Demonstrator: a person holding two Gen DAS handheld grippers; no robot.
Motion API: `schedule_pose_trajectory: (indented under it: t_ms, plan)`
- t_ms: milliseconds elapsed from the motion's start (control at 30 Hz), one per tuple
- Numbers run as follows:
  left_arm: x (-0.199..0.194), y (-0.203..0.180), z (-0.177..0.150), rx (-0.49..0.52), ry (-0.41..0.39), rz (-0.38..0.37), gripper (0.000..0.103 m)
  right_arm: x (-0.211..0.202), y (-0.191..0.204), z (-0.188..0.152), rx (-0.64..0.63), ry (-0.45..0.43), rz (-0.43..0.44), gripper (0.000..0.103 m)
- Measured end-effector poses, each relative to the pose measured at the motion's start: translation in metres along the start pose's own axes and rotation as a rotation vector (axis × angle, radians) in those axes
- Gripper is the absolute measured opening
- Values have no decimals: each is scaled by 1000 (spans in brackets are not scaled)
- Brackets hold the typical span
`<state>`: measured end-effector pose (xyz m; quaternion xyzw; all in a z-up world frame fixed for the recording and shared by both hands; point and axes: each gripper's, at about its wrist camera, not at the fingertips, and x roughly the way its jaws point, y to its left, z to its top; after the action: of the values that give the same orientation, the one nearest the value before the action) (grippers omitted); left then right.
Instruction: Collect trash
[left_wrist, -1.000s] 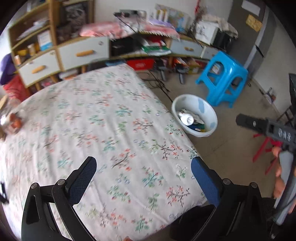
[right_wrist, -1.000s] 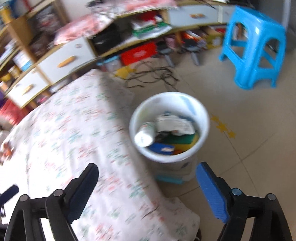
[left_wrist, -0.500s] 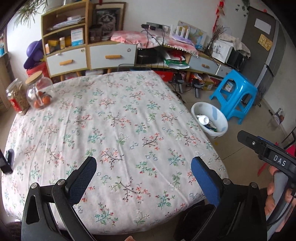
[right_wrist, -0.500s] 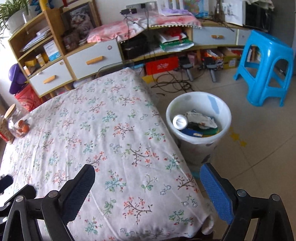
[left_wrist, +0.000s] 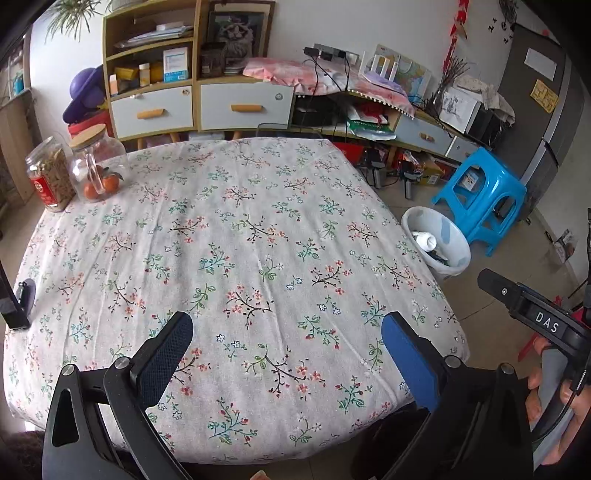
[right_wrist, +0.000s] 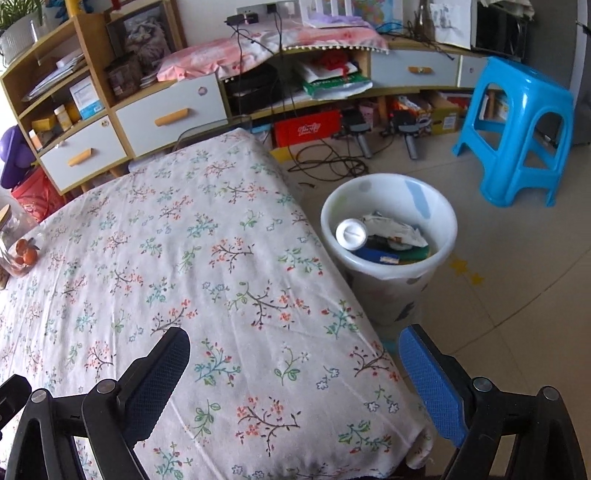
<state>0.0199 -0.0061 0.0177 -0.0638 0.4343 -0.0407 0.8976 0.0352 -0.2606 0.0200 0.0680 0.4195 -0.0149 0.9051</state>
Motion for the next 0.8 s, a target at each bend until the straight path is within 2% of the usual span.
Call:
schedule_pose_trajectory:
  t_ms: [800]
  plan:
    - [0,-17,-8,42,-2,8,103,3,11,-6,-29,18,18,95]
